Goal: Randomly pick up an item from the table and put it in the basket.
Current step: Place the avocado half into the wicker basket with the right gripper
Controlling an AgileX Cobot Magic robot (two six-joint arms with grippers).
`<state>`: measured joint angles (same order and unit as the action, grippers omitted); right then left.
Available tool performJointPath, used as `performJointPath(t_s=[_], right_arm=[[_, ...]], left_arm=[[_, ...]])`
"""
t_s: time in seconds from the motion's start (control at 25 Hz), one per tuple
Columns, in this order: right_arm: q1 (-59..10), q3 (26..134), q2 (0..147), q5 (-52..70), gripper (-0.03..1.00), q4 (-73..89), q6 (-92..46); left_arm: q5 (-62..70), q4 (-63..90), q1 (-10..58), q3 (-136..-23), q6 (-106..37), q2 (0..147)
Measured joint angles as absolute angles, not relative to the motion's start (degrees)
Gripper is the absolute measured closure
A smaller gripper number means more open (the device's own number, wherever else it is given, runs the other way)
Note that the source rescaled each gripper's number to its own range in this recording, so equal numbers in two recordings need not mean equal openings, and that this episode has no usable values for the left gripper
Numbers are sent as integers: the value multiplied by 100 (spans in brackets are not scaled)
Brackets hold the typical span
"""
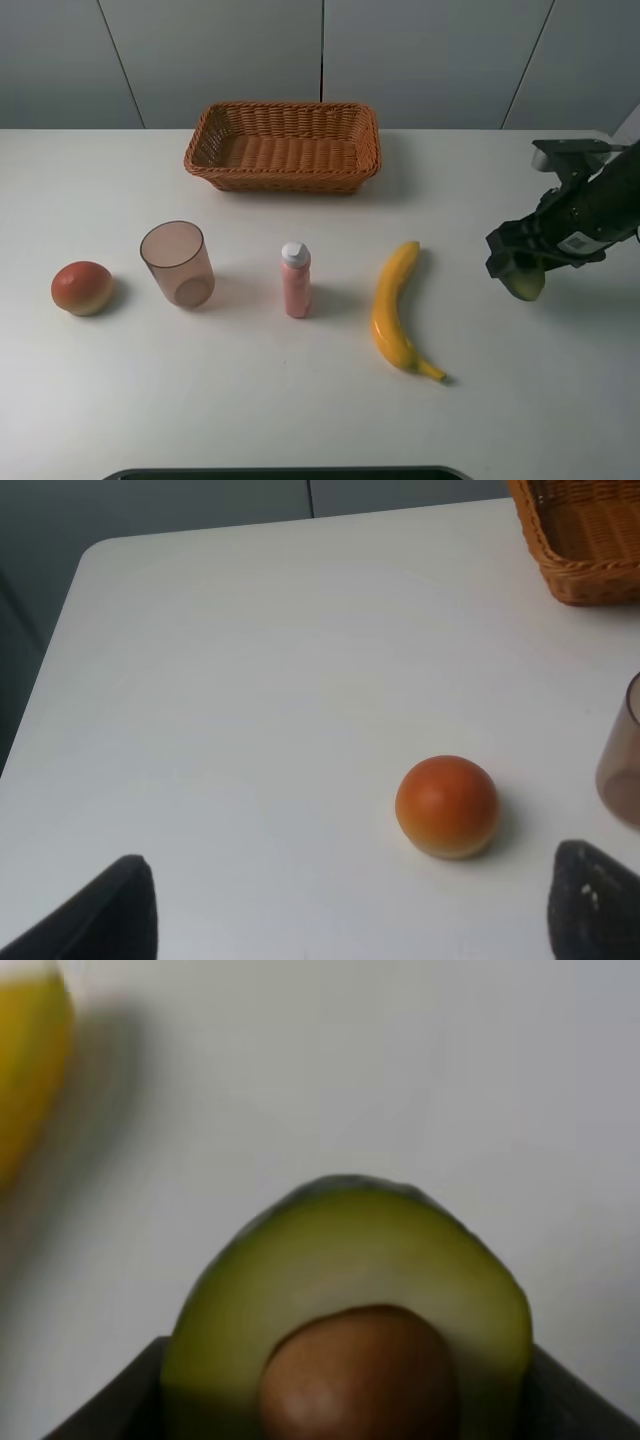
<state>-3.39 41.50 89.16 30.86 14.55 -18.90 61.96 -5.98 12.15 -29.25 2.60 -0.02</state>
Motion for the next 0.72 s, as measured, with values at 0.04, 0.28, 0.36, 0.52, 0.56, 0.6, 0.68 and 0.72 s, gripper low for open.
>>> performJointPath(t_s=[0.04, 0.28, 0.36, 0.52, 0.56, 0.6, 0.68, 0.72], right_arm=[[-406, 4406, 8809, 3100, 96, 1470, -1890], [-1209, 6099, 8798, 3011, 96, 1514, -1970], [-1501, 6692, 8990, 2907, 96, 1558, -1990], [-2036, 7761, 9771, 2878, 96, 1558, -1995], [-2151, 8010, 9980, 2869, 96, 1570, -1995], [-2237, 8208, 10250, 2865, 96, 1570, -2006], [-2407, 8642, 10769, 2851, 96, 1570, -2009], [-2492, 8831, 11061, 2851, 96, 1582, -2009]], left_arm=[[6196, -598, 1215, -2925, 260, -2], [6196, -598, 1215, -2925, 260, -2], [6196, -598, 1215, -2925, 260, -2], [6196, -598, 1215, -2925, 260, -2], [6196, -598, 1215, -2925, 260, -2], [6196, -598, 1215, -2925, 260, -2], [6196, -598, 1215, -2925, 260, -2], [6196, -598, 1215, -2925, 260, -2]])
